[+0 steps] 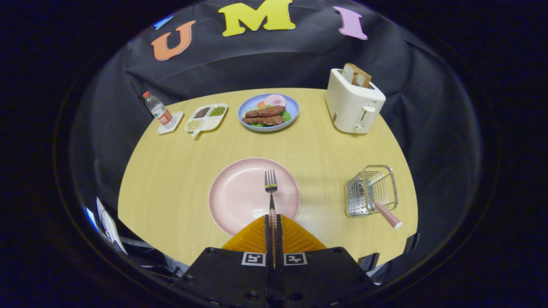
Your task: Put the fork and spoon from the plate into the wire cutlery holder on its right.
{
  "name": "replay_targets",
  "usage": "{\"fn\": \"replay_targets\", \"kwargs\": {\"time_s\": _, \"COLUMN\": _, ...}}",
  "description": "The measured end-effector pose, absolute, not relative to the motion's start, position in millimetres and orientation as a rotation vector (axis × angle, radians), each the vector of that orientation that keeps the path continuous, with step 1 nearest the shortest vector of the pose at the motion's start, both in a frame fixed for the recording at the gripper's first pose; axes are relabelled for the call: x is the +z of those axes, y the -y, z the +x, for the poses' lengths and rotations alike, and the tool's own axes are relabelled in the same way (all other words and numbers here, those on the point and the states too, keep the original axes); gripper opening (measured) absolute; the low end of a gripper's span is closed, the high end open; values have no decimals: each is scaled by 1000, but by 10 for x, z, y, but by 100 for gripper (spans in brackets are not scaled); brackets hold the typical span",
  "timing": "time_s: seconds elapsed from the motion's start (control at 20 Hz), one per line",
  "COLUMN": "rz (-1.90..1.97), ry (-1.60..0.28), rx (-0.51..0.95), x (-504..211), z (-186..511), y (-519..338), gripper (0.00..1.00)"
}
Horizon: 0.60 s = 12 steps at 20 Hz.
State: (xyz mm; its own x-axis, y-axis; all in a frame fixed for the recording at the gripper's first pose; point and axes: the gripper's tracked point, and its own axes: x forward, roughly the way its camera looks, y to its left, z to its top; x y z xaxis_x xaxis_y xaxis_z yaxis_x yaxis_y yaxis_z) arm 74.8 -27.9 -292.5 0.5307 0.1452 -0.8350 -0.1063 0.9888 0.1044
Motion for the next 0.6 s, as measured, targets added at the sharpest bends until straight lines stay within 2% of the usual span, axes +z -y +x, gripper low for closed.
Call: {"fn": "replay_targets", "kwargs": {"time_s": 0.6, "rz": 44, "ry": -987, "rx": 84, "x": -2279, "z": 657, "y": 1663, "gripper": 1}}
